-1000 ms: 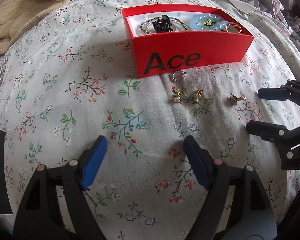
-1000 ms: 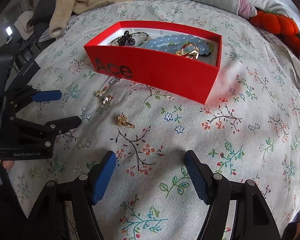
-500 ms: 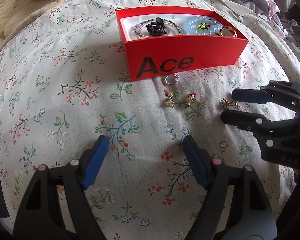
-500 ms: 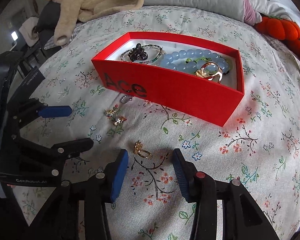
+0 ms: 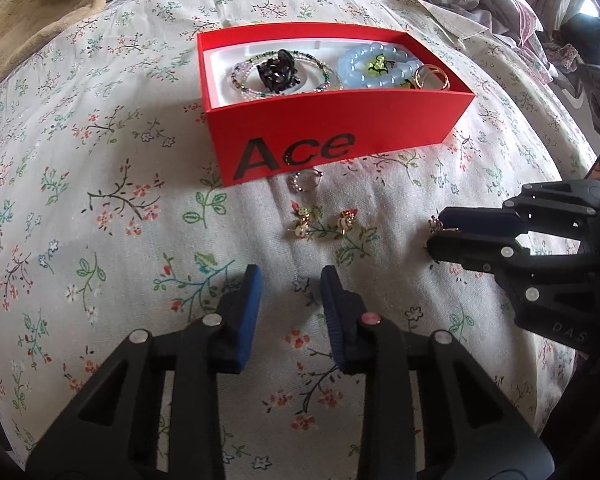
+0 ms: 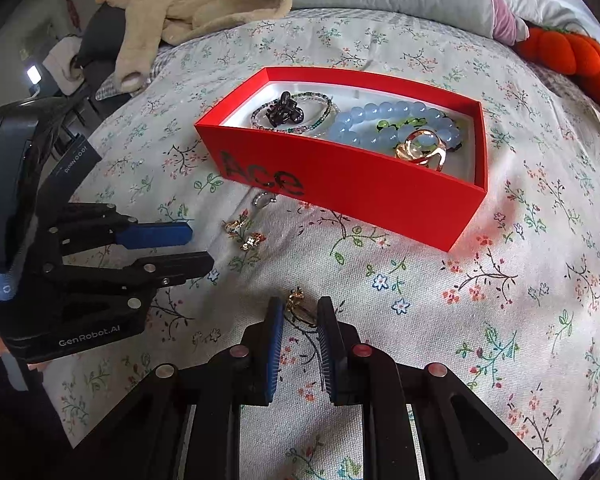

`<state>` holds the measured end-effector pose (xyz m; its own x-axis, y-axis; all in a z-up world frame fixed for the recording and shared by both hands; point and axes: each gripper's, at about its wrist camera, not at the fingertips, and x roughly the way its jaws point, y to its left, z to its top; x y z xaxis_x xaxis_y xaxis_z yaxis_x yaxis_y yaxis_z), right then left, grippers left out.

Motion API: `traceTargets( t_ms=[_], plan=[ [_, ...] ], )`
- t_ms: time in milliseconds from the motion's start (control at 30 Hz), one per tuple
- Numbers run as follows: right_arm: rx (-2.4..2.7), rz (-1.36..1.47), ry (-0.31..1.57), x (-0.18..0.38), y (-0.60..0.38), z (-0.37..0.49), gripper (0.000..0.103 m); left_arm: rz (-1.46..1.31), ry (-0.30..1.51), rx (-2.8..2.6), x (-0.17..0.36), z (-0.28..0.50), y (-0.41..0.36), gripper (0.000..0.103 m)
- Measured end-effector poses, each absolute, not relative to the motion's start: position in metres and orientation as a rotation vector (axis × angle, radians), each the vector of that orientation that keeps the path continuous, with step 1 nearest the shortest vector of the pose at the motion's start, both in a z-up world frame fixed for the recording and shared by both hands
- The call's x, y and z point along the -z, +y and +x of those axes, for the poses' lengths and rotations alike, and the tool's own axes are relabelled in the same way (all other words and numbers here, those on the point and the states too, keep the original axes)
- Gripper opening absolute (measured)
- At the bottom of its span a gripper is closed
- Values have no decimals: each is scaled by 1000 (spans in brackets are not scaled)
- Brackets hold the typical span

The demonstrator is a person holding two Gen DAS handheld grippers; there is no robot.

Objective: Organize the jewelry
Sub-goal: 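Grasp a gold earring with the right tool while the left grasps another gold earring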

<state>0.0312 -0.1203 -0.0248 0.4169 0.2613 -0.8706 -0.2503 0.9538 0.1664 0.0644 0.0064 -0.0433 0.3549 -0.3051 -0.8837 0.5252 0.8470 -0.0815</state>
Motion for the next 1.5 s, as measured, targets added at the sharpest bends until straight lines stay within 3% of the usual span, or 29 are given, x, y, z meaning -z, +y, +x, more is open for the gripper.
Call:
traceTargets(
  t_ms=[733, 1500],
  plan=[
    [-276, 82, 1110, 16, -148, 31, 17, 275, 1084, 512, 43, 78, -15, 7],
    [-228, 178, 1034, -18, -173, 39, 17, 120, 1004, 513, -14, 82, 7, 7]
  ],
)
